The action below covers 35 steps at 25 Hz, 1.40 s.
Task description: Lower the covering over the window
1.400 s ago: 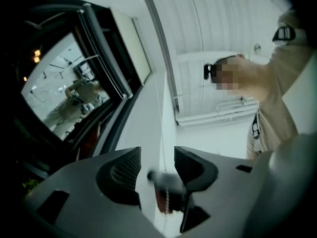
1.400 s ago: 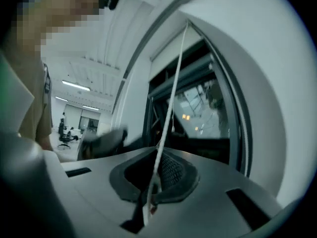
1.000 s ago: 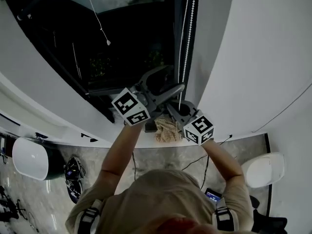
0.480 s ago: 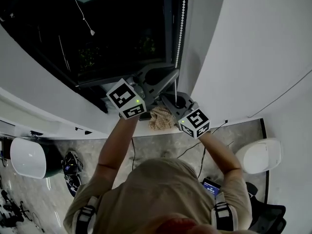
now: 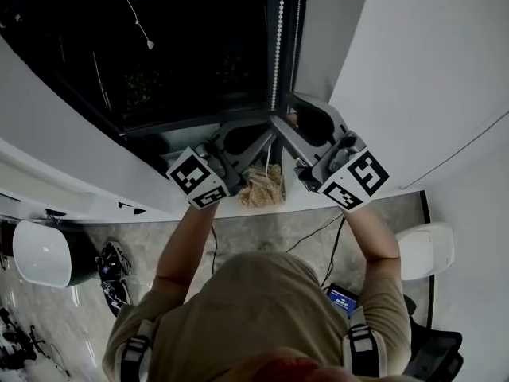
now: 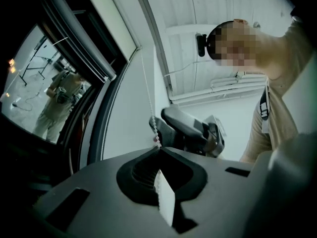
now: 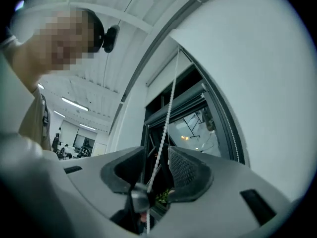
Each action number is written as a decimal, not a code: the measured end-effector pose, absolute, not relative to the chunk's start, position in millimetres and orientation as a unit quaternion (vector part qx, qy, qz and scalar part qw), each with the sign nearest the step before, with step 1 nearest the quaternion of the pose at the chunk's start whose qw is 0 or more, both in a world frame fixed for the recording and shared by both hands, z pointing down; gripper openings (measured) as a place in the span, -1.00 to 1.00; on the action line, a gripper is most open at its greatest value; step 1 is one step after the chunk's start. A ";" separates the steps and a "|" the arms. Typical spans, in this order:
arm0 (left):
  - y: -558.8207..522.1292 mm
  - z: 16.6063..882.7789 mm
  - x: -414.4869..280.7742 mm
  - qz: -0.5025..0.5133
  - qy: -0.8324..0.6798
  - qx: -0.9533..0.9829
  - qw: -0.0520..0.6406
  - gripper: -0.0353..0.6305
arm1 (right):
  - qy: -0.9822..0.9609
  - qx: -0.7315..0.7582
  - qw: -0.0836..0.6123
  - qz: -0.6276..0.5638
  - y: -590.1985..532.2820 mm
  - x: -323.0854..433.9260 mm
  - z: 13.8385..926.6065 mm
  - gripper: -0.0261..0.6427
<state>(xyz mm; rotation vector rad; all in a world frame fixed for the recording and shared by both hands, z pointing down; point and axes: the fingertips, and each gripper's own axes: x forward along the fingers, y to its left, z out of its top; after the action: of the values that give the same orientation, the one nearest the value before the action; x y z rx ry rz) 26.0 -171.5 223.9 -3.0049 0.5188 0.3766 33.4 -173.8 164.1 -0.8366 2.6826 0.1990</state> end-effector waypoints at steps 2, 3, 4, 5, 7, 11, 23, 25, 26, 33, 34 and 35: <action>-169.5 237.3 29.6 0.118 0.163 -0.979 0.019 -0.84 | 0.942 -0.298 0.134 0.080 -183.2 21.8 157.8 -0.62; -168.5 241.1 28.3 0.120 0.161 -0.980 0.010 -0.84 | 0.943 -0.300 0.123 0.077 -187.4 17.9 157.8 -0.78; -166.5 242.9 25.8 0.123 0.159 -0.980 0.005 -0.84 | 0.944 -0.299 0.118 0.071 -189.3 16.1 158.3 -0.83; -163.6 243.2 22.7 0.124 0.159 -0.979 0.006 -0.84 | 0.945 -0.298 0.119 0.066 -188.6 16.7 158.9 -0.86; -160.0 238.1 12.8 0.137 0.164 -0.977 0.013 -0.84 | 0.942 -0.306 0.121 0.069 -185.0 22.7 167.3 -0.87; -172.7 191.3 -6.5 0.197 0.169 -0.966 0.019 -0.33 | 0.959 -0.282 0.041 0.007 -184.7 7.6 247.7 -0.88; -180.9 243.3 23.3 0.032 0.205 -0.978 0.036 -0.85 | 0.954 -0.276 0.110 0.037 -153.5 24.5 246.4 -0.39; -172.6 307.7 37.6 -0.025 0.179 -0.983 -0.007 -0.85 | 0.945 -0.296 0.134 0.035 -157.0 35.2 216.2 -0.40; -169.6 329.3 39.3 -0.009 0.165 -0.985 -0.051 -0.85 | 0.941 -0.313 0.121 0.041 -165.7 35.4 207.2 -0.46; -221.7 299.8 -17.0 0.119 0.255 -0.959 -0.043 -0.85 | 0.916 -0.378 0.080 0.109 -184.0 36.6 202.4 -0.90; -230.1 289.5 -19.6 0.118 0.262 -0.958 -0.022 -0.85 | 0.917 -0.375 0.077 0.111 -179.7 35.2 207.9 -0.90; -238.2 280.7 -19.4 0.113 0.269 -0.957 -0.001 -0.85 | 0.920 -0.371 0.073 0.109 -176.5 33.8 214.3 -0.90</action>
<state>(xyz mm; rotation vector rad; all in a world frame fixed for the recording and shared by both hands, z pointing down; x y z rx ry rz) -19.4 -238.2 280.7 -3.0069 0.8445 0.3546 33.8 -176.5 214.3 -1.1128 2.7614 0.3267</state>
